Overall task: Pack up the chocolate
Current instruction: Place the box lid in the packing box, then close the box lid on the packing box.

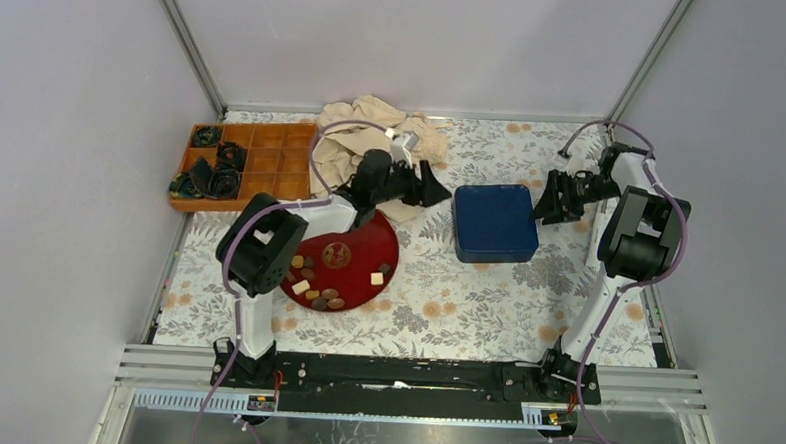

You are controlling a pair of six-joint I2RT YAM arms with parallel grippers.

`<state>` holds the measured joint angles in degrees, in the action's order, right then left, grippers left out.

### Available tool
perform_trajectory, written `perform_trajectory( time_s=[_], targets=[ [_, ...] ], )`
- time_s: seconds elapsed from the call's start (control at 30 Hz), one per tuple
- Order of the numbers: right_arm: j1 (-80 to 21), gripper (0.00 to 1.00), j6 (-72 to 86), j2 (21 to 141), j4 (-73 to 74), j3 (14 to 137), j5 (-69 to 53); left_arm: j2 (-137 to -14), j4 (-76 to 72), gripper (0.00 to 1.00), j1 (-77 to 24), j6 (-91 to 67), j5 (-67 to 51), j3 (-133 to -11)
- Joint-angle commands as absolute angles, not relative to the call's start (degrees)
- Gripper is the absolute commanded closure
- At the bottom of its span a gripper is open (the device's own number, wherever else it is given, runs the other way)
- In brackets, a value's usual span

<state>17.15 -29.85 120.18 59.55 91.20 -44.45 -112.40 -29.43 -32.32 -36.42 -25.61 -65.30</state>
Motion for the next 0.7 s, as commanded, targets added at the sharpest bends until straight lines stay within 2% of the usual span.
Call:
perform_trajectory(
  time_s=[0.0, 0.17, 0.33, 0.37, 0.43, 0.5, 0.57, 0.6, 0.67],
  targets=[
    [16.86, 0.32, -32.90, 118.15, 62.90, 98.07, -45.44, -107.37, -40.36, 0.24, -31.38, -21.44, -22.15, -63.53],
    [17.22, 0.31, -36.23, 113.58, 64.07, 100.81, -43.96, -108.03, -48.39, 0.02, -30.21, -15.04, -27.02, -64.42],
    [17.23, 0.39, -57.29, 103.27, 70.41, 94.41, -50.63, -119.02, -31.29, 0.04, -27.75, -17.61, -38.09, -82.63],
    [17.23, 0.45, -67.15, 99.85, 72.17, 91.44, -53.03, -121.13, -26.48, 0.05, -27.35, -18.93, -38.06, -86.45],
    [17.09, 0.59, -90.80, 95.40, 79.99, 84.26, -55.96, -125.41, -21.93, 0.12, -26.55, -22.77, -36.72, -92.46],
    [15.92, 0.68, -106.45, 91.58, 83.92, 76.07, -54.56, -129.86, -19.50, 0.26, -26.09, -28.26, -35.40, -97.66],
    [12.18, 0.73, -109.59, 88.80, 79.73, 69.91, -50.13, -134.08, -16.98, 0.40, -26.02, -31.24, -34.65, -102.75],
    [10.14, 0.75, -107.52, 87.47, 76.06, 66.48, -48.26, -136.09, -15.35, 0.50, -26.08, -32.10, -34.25, -105.17],
    [6.27, 0.81, -102.49, 84.98, 67.17, 61.15, -43.73, -139.89, -11.99, 0.59, -26.19, -33.07, -33.75, -110.83]
  ],
)
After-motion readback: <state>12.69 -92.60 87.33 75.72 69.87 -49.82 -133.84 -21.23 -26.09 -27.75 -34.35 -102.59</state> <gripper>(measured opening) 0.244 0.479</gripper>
